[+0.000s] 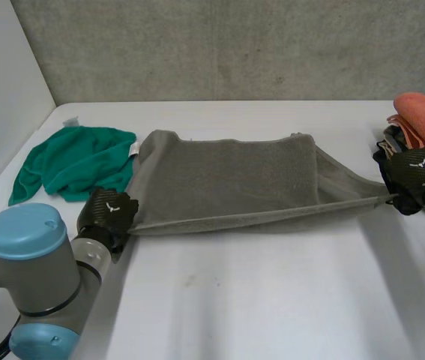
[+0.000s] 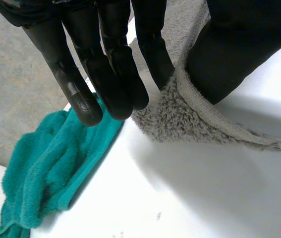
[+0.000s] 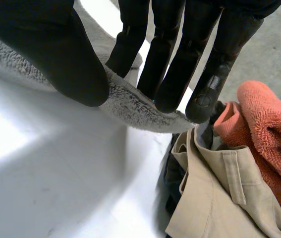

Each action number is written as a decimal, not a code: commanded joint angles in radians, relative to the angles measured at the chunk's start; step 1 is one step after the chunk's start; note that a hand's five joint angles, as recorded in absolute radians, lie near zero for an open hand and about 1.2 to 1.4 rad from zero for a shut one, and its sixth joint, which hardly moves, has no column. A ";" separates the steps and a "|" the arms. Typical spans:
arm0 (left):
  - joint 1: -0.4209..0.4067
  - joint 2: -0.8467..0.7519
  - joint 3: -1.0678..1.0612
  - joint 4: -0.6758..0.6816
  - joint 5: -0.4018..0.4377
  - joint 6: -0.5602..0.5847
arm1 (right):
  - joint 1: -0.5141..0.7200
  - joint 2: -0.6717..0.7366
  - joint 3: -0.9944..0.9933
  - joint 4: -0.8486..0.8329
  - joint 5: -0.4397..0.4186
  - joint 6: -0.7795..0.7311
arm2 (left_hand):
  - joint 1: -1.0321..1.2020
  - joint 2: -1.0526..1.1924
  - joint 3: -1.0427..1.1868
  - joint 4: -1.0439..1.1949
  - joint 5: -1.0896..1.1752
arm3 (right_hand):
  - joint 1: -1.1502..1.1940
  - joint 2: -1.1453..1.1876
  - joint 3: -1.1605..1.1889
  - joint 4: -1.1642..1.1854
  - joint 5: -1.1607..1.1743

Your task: Fold the laundry.

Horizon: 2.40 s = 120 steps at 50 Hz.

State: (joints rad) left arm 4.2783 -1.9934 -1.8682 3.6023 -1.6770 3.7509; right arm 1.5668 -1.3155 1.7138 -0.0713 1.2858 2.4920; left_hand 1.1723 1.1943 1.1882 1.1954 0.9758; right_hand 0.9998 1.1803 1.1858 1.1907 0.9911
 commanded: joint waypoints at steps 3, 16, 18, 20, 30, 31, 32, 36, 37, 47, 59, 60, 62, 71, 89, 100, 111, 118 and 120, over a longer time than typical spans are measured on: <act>-0.011 0.250 -0.132 -0.194 0.002 0.093 | -0.013 -0.109 0.052 0.310 0.000 -0.284 | 0.224 0.202 0.208 0.201 0.246 | 0.397 0.216 0.211 0.206 0.231; -0.005 0.427 -0.252 -0.588 0.008 0.337 | -0.128 -0.237 0.213 0.559 -0.005 -0.607 | 0.224 0.202 0.208 0.201 0.246 | 0.397 0.216 0.211 0.206 0.231; -0.002 0.403 -0.212 -0.521 0.008 0.336 | -0.116 -0.223 0.210 0.506 -0.005 -0.588 | 0.224 0.202 0.208 0.201 0.246 | 0.397 0.216 0.211 0.206 0.231; -0.002 0.330 -0.163 -0.434 0.007 0.337 | -0.097 -0.205 0.196 0.461 0.004 -0.570 | 0.224 0.202 0.208 0.201 0.246 | 0.397 0.216 0.211 0.206 0.231; -0.003 0.035 0.183 -0.131 0.002 0.356 | 0.125 0.025 -0.128 0.191 0.162 -0.354 | 0.224 0.202 0.208 0.201 0.246 | 0.397 0.216 0.211 0.206 0.231; -0.003 0.016 0.228 -0.111 0.002 0.357 | 0.143 0.038 -0.172 0.168 0.176 -0.341 | 0.224 0.202 0.208 0.201 0.246 | 0.397 0.216 0.211 0.206 0.231; -0.002 -0.014 0.326 -0.084 0.002 0.356 | 0.162 0.047 -0.218 0.141 0.191 -0.332 | 0.224 0.202 0.208 0.201 0.246 | 0.397 0.216 0.211 0.206 0.231; 0.005 -0.053 0.586 -0.016 0.007 0.348 | 0.214 0.085 -0.443 -0.030 0.239 -0.263 | 0.224 0.202 0.208 0.201 0.246 | 0.397 0.216 0.211 0.206 0.231; 0.008 -0.053 0.637 -0.004 0.008 0.342 | 0.222 0.088 -0.510 -0.113 0.245 -0.227 | 0.224 0.202 0.208 0.201 0.246 | 0.397 0.216 0.211 0.206 0.231; 0.041 -0.036 0.836 0.187 0.010 0.224 | 0.233 0.073 -0.577 -0.415 0.256 -0.087 | 0.224 0.202 0.208 0.201 0.246 | 0.397 0.216 0.211 0.206 0.231; 0.041 0.027 0.359 0.180 0.095 0.142 | 0.248 0.053 -0.286 -0.381 0.244 -0.090 | 0.224 0.202 0.208 0.201 0.246 | 0.397 0.216 0.211 0.206 0.231; 0.040 0.027 0.325 0.182 0.099 0.144 | 0.246 0.053 -0.261 -0.375 0.244 -0.090 | 0.224 0.202 0.208 0.201 0.246 | 0.397 0.216 0.211 0.206 0.231; 0.041 0.027 0.261 0.184 0.103 0.147 | 0.240 0.053 -0.188 -0.348 0.233 -0.087 | 0.224 0.202 0.208 0.201 0.246 | 0.397 0.216 0.211 0.206 0.231; 0.032 0.045 -0.055 0.151 0.109 0.158 | 0.228 0.050 0.029 -0.095 0.118 -0.126 | 0.224 0.202 0.208 0.201 0.246 | 0.397 0.216 0.211 0.206 0.231; 0.008 0.354 -0.189 -0.605 0.060 0.322 | -0.005 -0.183 0.207 0.539 0.099 -0.555 | 0.224 0.202 0.208 0.201 0.246 | 0.397 0.216 0.211 0.206 0.231; -0.011 0.130 0.044 -0.239 0.057 0.325 | 0.085 0.013 0.066 0.151 0.096 -0.395 | 0.224 0.202 0.208 0.201 0.246 | 0.397 0.216 0.211 0.206 0.231; -0.017 -0.246 0.408 0.044 -0.039 0.357 | 0.228 0.304 -0.232 -0.257 0.242 -0.372 | 0.224 0.202 0.208 0.201 0.246 | 0.397 0.216 0.211 0.206 0.231; -0.017 -0.419 0.633 0.061 -0.038 0.417 | 0.262 0.537 -0.486 -0.358 0.245 -0.358 | 0.146 0.124 0.130 0.123 0.168 | 0.171 -0.010 -0.015 -0.020 0.005; -0.017 -0.450 0.671 0.068 -0.038 0.423 | 0.274 0.580 -0.534 -0.360 0.260 -0.355 | -0.802 -0.824 -0.818 -0.825 -0.780 | -0.536 -0.716 -0.722 -0.727 -0.702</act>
State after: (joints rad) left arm 4.2607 -2.3362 -1.3409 3.6636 -1.7214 4.1371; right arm 1.8121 -0.8995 1.3613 -0.3919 1.5330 2.1266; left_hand 1.1723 1.1999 1.1950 1.2028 0.9758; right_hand 0.9756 1.1474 1.1588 1.1626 0.9728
